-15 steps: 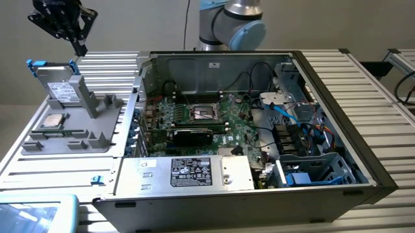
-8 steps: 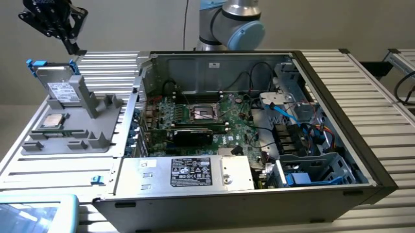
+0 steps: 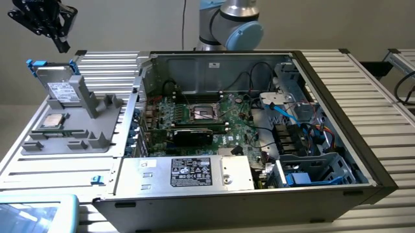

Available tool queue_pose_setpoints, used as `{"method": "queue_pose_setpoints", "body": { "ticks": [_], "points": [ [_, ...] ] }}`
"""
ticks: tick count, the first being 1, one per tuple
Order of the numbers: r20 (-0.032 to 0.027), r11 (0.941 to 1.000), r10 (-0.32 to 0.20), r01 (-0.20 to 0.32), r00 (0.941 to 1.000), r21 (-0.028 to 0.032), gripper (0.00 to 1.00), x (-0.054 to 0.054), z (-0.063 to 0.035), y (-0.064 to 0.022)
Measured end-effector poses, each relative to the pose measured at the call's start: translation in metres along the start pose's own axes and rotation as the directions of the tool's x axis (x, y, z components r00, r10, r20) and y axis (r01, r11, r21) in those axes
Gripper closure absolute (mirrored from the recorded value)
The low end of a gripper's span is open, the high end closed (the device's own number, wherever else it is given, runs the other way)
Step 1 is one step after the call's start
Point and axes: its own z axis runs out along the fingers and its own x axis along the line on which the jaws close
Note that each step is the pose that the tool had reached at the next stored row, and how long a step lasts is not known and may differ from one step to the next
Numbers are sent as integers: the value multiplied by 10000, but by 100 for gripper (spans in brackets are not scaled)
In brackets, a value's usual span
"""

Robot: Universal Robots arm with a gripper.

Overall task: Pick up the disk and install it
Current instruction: 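Reach for the disk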

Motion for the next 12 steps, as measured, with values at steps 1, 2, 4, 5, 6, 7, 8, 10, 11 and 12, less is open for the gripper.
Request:
{"method": "queue_pose_setpoints", "body": {
  "ticks": [1, 2, 4, 5, 6, 7, 8, 10, 11, 12],
  "points": [
    [-11, 10000, 0, 0, 10000, 0, 89, 31, 1, 9],
    [-22, 10000, 1, -1, 10000, 1, 89, 61, 1, 17],
    [-57, 10000, 4, -4, 10000, 3, 89, 118, 1, 30],
    [-83, 10000, 5, -5, 10000, 5, 89, 143, 1, 35],
    [-111, 10000, 6, -6, 9999, 7, 89, 168, 1, 40],
    [-142, 10000, 7, -7, 9999, 9, 89, 191, 2, 44],
    [-179, 10000, 8, -8, 9998, 10, 89, 215, 2, 48],
    [-248, 10000, 7, -7, 9997, 15, 89, 260, 2, 55],
    [-279, 10000, 7, -7, 9996, 17, 89, 282, 2, 58],
    [-311, 10000, 6, -5, 9995, 19, 89, 306, 2, 61]
  ]
}}
